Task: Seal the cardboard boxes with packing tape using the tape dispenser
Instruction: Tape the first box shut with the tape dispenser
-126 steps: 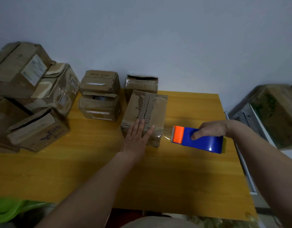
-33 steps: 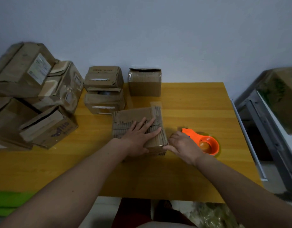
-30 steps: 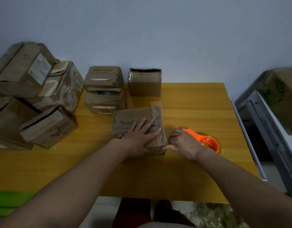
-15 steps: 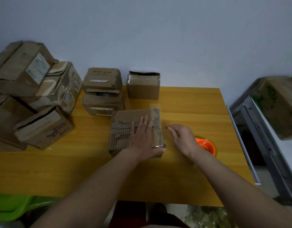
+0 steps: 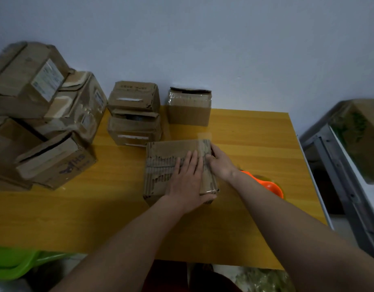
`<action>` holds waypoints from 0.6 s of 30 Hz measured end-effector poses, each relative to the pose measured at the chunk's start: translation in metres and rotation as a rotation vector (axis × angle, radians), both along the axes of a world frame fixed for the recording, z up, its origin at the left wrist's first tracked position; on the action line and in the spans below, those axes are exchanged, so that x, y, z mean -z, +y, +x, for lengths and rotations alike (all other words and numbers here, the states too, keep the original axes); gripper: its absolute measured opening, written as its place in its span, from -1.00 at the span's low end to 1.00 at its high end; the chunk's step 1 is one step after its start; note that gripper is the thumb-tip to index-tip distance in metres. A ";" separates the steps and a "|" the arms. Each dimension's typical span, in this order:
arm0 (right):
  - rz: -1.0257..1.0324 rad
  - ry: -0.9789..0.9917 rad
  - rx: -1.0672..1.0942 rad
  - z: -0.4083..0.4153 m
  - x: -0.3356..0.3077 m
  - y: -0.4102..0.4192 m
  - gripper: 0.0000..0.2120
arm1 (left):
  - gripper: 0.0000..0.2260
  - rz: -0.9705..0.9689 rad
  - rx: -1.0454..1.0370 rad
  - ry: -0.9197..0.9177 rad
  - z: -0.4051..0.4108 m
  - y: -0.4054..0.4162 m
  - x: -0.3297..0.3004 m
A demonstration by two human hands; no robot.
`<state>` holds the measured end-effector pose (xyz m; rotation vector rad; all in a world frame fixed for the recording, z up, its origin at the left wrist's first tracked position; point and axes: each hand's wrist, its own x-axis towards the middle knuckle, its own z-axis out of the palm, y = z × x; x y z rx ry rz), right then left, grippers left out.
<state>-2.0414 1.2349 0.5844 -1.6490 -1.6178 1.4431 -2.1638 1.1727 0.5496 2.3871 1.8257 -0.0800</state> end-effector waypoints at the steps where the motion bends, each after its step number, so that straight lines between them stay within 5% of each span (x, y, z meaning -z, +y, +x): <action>1: 0.028 -0.082 -0.022 0.003 0.002 0.001 -0.52 | 0.00 0.009 0.017 -0.007 -0.003 0.000 0.000; 4: 0.476 -0.347 -0.070 0.009 0.008 -0.009 -0.57 | -0.01 0.054 0.070 0.003 -0.010 0.000 -0.001; 6: 0.603 -0.393 -0.201 0.008 0.013 -0.014 -0.61 | -0.02 0.074 0.078 0.004 -0.012 0.000 -0.001; 12: 0.625 -0.541 -0.310 0.002 0.021 0.013 -0.59 | -0.01 0.093 0.089 -0.019 -0.010 0.002 -0.001; 18: 0.359 -0.232 -0.045 -0.006 0.012 0.045 -0.81 | -0.02 0.065 0.079 -0.042 -0.012 0.003 0.000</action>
